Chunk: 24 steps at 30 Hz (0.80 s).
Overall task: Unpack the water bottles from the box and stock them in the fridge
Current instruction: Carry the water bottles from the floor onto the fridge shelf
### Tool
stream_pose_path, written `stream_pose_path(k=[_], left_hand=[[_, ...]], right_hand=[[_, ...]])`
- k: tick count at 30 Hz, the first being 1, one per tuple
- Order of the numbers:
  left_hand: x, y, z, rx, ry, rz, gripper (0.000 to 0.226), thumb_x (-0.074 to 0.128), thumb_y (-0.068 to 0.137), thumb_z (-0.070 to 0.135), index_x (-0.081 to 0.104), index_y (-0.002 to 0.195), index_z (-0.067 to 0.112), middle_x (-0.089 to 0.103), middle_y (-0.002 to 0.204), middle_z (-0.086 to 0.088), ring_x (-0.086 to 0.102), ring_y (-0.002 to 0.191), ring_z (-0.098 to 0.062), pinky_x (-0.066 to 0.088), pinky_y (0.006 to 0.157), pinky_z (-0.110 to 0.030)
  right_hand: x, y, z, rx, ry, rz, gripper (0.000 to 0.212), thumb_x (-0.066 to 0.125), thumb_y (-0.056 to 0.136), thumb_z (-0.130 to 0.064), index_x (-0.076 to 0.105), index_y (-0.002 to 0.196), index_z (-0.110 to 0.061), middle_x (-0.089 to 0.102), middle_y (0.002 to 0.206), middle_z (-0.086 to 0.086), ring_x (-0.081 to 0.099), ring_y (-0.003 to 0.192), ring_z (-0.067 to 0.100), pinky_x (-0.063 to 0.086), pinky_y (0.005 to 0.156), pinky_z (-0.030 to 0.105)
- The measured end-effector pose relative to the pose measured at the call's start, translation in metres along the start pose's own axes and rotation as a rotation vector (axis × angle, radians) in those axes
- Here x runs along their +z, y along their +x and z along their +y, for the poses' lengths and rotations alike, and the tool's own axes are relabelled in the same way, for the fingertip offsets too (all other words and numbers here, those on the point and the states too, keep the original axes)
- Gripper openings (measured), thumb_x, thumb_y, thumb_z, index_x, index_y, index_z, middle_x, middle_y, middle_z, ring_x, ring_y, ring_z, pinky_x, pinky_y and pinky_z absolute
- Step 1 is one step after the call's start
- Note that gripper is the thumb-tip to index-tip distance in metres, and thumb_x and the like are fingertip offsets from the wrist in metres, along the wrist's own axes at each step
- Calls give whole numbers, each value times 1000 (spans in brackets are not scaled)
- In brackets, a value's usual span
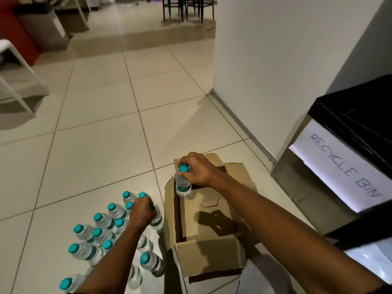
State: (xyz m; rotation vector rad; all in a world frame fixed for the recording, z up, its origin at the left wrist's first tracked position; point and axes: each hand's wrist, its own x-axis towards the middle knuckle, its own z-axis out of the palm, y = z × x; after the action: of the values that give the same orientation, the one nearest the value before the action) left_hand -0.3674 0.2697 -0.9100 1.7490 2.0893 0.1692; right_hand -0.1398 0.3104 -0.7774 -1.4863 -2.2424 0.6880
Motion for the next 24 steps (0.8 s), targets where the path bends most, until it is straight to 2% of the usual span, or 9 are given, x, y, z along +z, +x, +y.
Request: stream_pose_path(k=[5, 10, 14, 18, 21, 24], left_hand=[[-48, 8, 47, 126, 46, 9, 29, 80, 77, 19, 66, 101, 10, 63, 106, -11, 61, 93, -21, 56, 83, -32], [-90, 3, 118, 345, 147, 4, 35, 82, 72, 26, 70, 101, 10, 65, 103, -13, 58, 87, -21, 43, 69, -25], [-109, -11, 182, 519, 152, -13, 35, 82, 75, 32, 71, 101, 10, 67, 102, -10, 60, 85, -18, 50, 68, -25], [-115, -36, 249, 708, 145, -51, 38, 79, 78, 35, 70, 104, 9, 68, 103, -8, 64, 86, -18, 57, 74, -28], [-113, -61, 301, 841, 148, -95, 37, 79, 78, 36, 72, 101, 8, 70, 96, -7, 64, 77, -16, 58, 70, -31], [-107, -88, 346, 947, 126, -161, 32, 79, 79, 30, 72, 100, 7, 70, 90, -5, 64, 66, -10, 51, 54, -19]], right_hand=[[-45, -39, 7, 54, -32, 98, 32, 71, 87, -24, 63, 116, -12, 59, 114, 7, 57, 103, 19, 54, 87, 33], [-94, -85, 21, 120, -100, 201, 34, 75, 83, -26, 67, 112, -9, 66, 108, 7, 56, 90, 12, 51, 73, 24], [-131, -129, 35, 184, -123, 277, 32, 76, 83, -28, 70, 108, -9, 70, 103, 6, 61, 86, 11, 57, 77, 28], [-162, -176, 52, 273, -138, 358, 30, 77, 81, -29, 71, 104, -11, 70, 99, 3, 57, 78, 7, 43, 63, 13], [-188, -221, 61, 348, -172, 414, 29, 77, 80, -33, 73, 99, -11, 71, 94, 2, 61, 78, 9, 54, 68, 24], [-214, -264, 68, 428, -178, 457, 29, 78, 78, -34, 75, 95, -11, 72, 88, 1, 64, 79, 10, 58, 72, 32]])
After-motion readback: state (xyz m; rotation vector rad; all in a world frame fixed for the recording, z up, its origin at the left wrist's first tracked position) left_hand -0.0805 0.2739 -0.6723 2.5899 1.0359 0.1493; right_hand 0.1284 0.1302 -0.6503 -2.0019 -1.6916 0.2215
